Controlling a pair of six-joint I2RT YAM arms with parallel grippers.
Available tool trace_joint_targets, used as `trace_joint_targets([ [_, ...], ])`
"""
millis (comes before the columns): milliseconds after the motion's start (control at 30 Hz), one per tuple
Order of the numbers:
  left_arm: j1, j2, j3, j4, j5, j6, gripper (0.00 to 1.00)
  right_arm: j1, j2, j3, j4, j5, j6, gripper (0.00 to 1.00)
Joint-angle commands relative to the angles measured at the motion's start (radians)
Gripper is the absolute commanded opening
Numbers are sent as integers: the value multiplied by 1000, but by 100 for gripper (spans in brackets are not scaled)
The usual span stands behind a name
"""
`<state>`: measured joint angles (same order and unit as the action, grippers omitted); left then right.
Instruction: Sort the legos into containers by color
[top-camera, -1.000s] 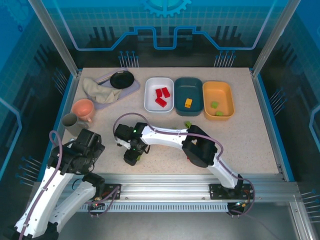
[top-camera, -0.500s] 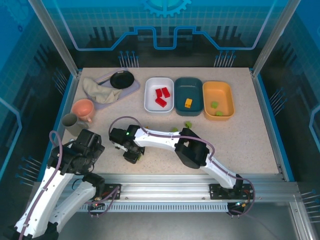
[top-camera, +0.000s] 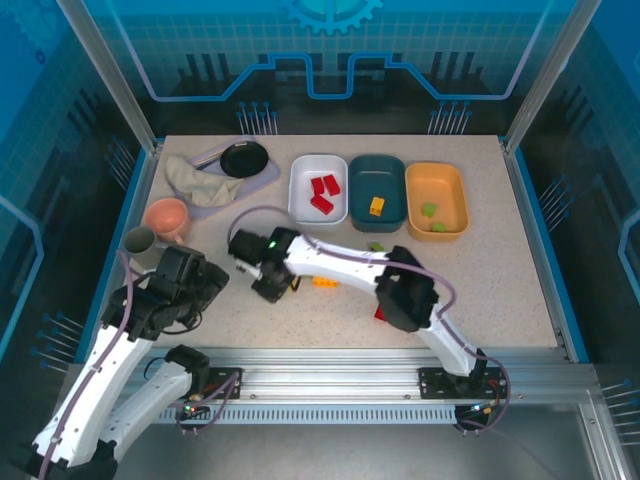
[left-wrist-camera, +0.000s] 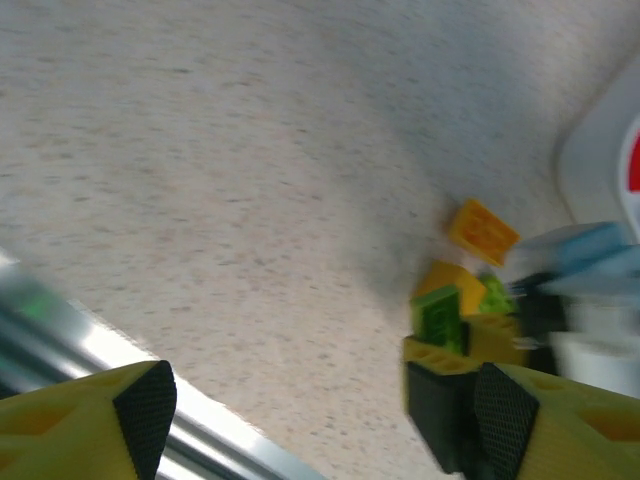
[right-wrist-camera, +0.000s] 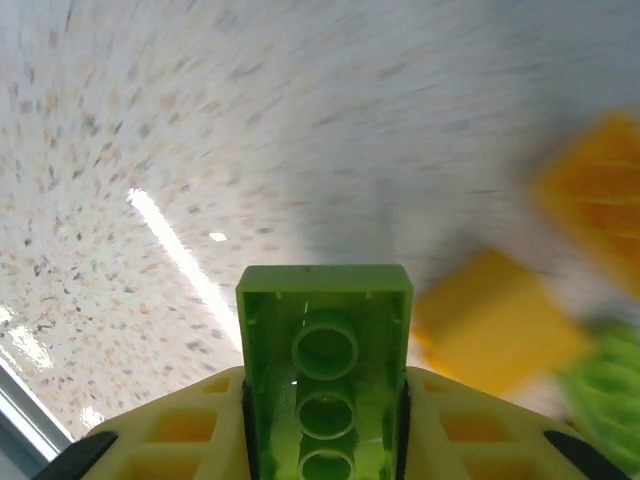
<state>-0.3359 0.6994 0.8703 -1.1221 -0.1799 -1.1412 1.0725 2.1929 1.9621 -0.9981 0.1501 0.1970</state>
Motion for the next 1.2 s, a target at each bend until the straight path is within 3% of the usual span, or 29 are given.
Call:
trace_joint_targets([
  [0,-13,71,6,213,127,84,82,-134,-153,-58,14,-10,61,32],
  [300,-173,417,184,453,145,144,83,-566,-318,-231,79,-98,100,31],
  [533,-207,699,359,565,213,162,83,-850,-260,-210,116,-118,164,31],
  [800,-219,916,526,575,266,187,83,-986,-4,47,65,-85,192,32],
  [1100,-223,965,572,509,242,198,83,-1072,241,282,-31,-103,202,38],
  [1167,-223,962,566,475,229,192,83,-1081,250,284,-31,-113,201,44],
])
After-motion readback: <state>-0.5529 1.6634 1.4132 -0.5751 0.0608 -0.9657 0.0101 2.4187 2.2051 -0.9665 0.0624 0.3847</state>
